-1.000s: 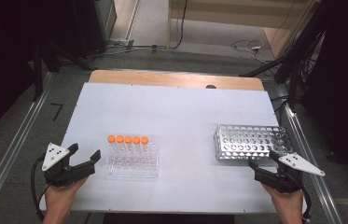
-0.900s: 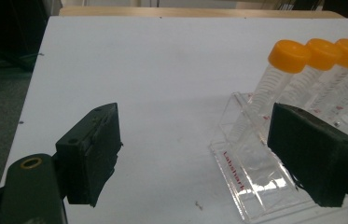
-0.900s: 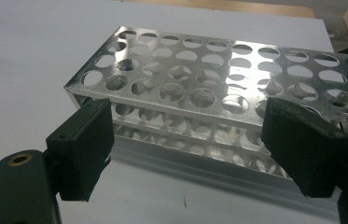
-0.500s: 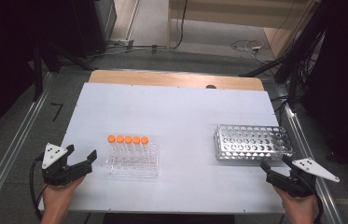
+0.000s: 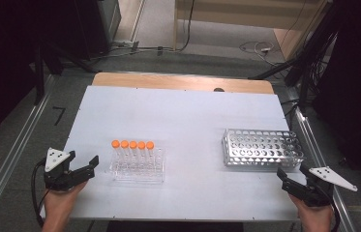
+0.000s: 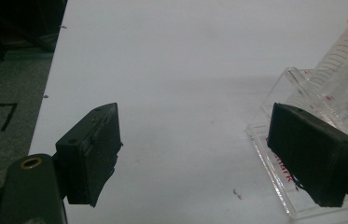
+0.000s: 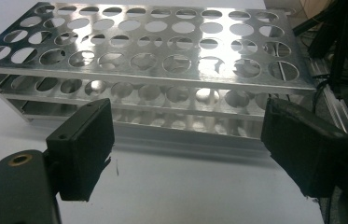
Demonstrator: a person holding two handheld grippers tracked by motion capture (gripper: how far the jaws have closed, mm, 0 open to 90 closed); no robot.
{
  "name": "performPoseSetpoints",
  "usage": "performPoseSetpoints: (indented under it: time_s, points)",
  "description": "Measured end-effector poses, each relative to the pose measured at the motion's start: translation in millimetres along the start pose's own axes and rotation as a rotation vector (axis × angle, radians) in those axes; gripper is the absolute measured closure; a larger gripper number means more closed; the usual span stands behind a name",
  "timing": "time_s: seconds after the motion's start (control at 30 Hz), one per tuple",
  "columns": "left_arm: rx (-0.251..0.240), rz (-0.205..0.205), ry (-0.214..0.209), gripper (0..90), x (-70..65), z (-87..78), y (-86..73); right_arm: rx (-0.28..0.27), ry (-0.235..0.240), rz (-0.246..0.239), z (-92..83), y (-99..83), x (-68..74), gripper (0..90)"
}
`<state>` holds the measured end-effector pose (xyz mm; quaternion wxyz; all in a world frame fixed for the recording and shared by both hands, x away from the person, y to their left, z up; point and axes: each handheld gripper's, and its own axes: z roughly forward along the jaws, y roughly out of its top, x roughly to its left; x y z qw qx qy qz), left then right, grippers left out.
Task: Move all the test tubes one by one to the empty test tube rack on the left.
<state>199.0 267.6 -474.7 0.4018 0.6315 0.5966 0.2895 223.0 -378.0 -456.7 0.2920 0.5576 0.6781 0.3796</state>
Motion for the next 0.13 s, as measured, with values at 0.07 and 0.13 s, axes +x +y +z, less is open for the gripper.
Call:
performPoseSetpoints:
  time_s: [0.07, 0.13]
  points:
    - [0.004, -0.003, 0.001, 18.2, 0.4, 0.7, -0.3, 0.000, -0.005, 0.012, -2.8, -1.6, -1.3, 15.8]
    - [0.008, 0.001, 0.004, 18.2, 0.7, 1.1, -0.6, 0.005, -0.021, 0.015, -5.9, -4.4, -2.2, 15.8]
